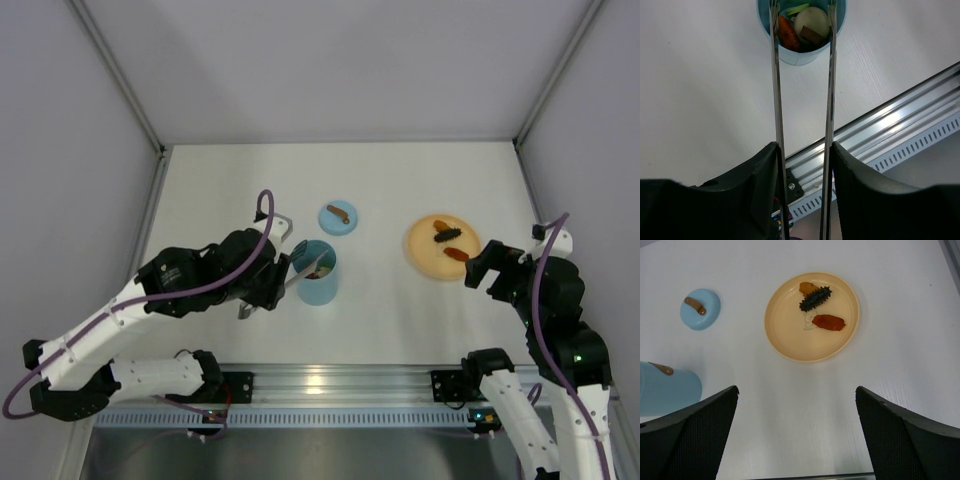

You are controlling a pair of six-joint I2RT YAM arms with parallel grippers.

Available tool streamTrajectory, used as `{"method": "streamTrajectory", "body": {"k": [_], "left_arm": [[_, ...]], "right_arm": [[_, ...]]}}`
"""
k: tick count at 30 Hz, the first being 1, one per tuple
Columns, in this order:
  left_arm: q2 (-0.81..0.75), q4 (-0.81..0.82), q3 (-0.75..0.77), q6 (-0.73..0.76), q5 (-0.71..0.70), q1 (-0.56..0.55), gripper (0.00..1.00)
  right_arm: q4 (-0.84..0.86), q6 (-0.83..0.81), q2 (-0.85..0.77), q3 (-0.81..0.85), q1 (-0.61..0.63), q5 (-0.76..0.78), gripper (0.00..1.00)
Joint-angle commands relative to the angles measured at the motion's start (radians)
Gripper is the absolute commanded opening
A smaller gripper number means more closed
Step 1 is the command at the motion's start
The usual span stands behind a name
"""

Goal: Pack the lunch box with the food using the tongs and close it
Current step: Place the fake food in the packing box, then pick up the fake food from the plate.

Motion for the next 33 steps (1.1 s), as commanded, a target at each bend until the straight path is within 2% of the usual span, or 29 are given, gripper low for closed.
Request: {"method": "streamTrajectory", "body": {"k": [1, 8, 13, 26, 33], "left_arm": [[-0.009, 0.007, 0.010, 0.002, -0.002, -0.003, 0.50], [0.055, 0.011, 0.126, 0.026, -0.005, -0.003, 0.50], [0.167, 0.071, 0.298, 0.082, 0.016, -0.003, 0.51], [0.730, 0.509, 0.530, 0.236, 0.113, -0.003, 0.54], [0.966, 0.643, 0.639, 0.298, 0.118, -0.002, 0.53]], "right_arm": [[0.047, 0.008, 0.014, 0.026, -0.012, 0.004, 0.99], [0.050, 0.006, 0.017, 0.033, -0.012, -0.001, 0.99], [0.045, 0.008, 0.022, 0.041, -0.012, -0.005, 0.99], [-0.005, -0.001, 0.000, 0.073, -0.012, -0.013, 0.99], [-0.041, -0.005, -0.021, 0.084, -0.012, -0.008, 0.99]]}}
